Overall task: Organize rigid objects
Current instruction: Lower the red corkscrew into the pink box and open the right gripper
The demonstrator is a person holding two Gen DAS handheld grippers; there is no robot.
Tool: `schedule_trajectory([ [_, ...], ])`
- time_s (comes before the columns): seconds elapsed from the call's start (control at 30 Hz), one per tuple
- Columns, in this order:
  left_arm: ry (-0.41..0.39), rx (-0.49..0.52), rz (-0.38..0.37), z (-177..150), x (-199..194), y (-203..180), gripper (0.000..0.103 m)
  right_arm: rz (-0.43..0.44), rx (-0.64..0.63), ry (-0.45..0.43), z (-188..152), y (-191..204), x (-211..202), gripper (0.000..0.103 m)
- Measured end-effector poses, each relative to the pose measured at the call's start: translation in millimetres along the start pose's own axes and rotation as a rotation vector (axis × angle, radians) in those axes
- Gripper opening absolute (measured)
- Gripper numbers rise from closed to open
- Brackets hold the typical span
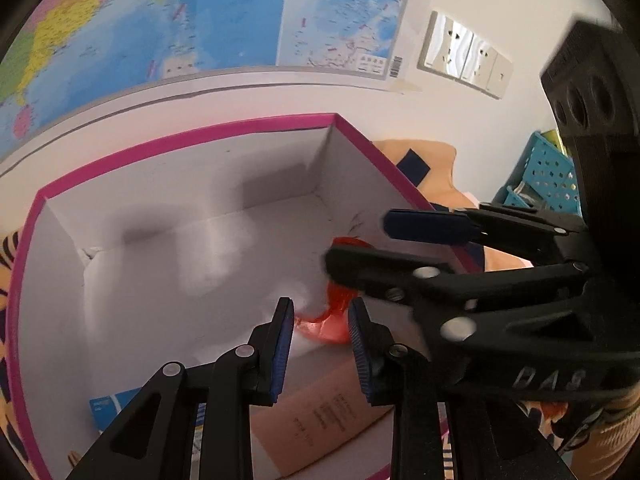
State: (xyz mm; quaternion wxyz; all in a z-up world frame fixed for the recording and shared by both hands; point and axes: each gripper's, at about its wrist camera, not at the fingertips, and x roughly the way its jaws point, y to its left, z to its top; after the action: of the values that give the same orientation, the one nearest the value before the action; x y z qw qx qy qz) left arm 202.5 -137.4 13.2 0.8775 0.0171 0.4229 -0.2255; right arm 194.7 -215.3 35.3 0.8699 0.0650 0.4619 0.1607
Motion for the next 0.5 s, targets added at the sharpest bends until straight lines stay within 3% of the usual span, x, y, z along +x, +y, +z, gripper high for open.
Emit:
schedule_trajectory([
  [0.23,-0.076,-0.008,0.017,-12.0,-29.5,5.3,0.029,0.038,0.006,-0.054,-15.9,-2.9,-24.9,0.056],
  [0.37,-0.162,0.002,-0.014,-28.5,-66.8,6.2,0.04,0.087,-0.016,-0.126,-30.7,6.1,-55.6,0.056],
  [0.5,-0.21,0.004,-0.027,-52.3,-97.0,11.3,0.042,0.151,-0.042,-0.175,-54.8,19.8,-84.0,0.056],
])
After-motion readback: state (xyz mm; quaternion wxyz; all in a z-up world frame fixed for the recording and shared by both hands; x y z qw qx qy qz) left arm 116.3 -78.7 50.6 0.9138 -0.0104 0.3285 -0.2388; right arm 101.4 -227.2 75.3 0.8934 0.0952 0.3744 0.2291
